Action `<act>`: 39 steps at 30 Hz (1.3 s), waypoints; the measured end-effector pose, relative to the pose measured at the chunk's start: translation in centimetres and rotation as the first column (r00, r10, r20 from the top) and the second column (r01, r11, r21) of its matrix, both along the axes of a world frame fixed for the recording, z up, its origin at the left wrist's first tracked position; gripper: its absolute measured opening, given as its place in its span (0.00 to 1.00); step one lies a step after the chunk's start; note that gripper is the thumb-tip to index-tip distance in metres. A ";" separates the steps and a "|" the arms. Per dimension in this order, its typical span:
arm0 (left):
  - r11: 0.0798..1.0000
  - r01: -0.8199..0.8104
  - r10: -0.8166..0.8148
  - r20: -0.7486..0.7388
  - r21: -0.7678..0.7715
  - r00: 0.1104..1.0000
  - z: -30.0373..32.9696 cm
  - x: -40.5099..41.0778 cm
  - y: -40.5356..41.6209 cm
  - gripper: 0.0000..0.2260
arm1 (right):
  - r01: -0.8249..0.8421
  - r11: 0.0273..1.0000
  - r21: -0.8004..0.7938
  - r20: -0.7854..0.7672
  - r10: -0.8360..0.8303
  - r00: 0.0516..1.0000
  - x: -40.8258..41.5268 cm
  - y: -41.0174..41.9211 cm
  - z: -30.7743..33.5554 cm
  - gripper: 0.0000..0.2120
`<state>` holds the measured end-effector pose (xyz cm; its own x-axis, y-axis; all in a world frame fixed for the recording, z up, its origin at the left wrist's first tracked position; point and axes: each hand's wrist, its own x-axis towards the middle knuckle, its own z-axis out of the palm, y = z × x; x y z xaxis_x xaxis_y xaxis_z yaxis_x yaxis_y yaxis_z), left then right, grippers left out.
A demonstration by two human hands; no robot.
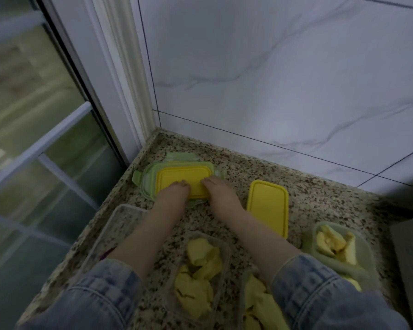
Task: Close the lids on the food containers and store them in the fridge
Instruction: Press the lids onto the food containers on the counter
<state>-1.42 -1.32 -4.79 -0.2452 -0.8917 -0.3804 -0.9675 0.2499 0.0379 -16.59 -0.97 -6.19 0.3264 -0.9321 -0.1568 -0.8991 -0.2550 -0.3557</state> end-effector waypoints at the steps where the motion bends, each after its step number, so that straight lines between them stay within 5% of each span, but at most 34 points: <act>1: 0.999 0.031 -0.031 0.036 -0.003 0.999 0.0 -0.1 0.1 0.24 | 0.018 1.000 0.008 0.014 -0.018 1.000 0.0 0.0 0.0 0.32; 7: 0.970 0.124 -0.119 0.035 -0.210 0.992 -0.1 0.3 1.1 0.25 | 0.239 0.969 0.053 0.320 -0.244 0.916 -0.8 0.6 1.4 0.29; 13: 0.852 -0.177 -0.053 -0.418 -0.493 0.907 2.7 0.3 1.6 0.19 | 0.399 0.908 0.125 0.461 -0.409 0.788 -1.1 1.1 4.1 0.29; 16: 0.793 -0.407 0.025 -0.643 -0.453 0.766 4.3 -0.8 2.1 0.13 | 0.458 0.875 0.158 0.507 -0.470 0.723 -1.2 2.0 5.3 0.27; 21: 0.815 -0.543 0.130 -0.849 -0.203 0.513 5.0 -2.3 4.5 0.14 | 0.514 0.835 0.198 0.524 -0.533 0.664 -1.8 4.6 6.4 0.19; 26: 0.798 -0.603 0.343 -0.805 -0.022 0.483 4.1 -1.6 7.6 0.12 | 0.443 0.835 0.327 0.484 -0.551 0.680 -2.3 7.5 6.9 0.20; 33: 0.790 -0.607 0.442 -0.610 -0.083 0.658 2.4 -1.1 11.4 0.09 | 0.419 0.829 0.372 0.198 -0.512 0.836 -1.1 10.3 6.2 0.05; 39: 0.783 -0.620 0.496 -0.550 -0.052 0.672 0.5 -1.6 14.0 0.13 | 0.443 0.834 0.328 -0.002 -0.468 0.884 -0.7 11.5 4.9 0.13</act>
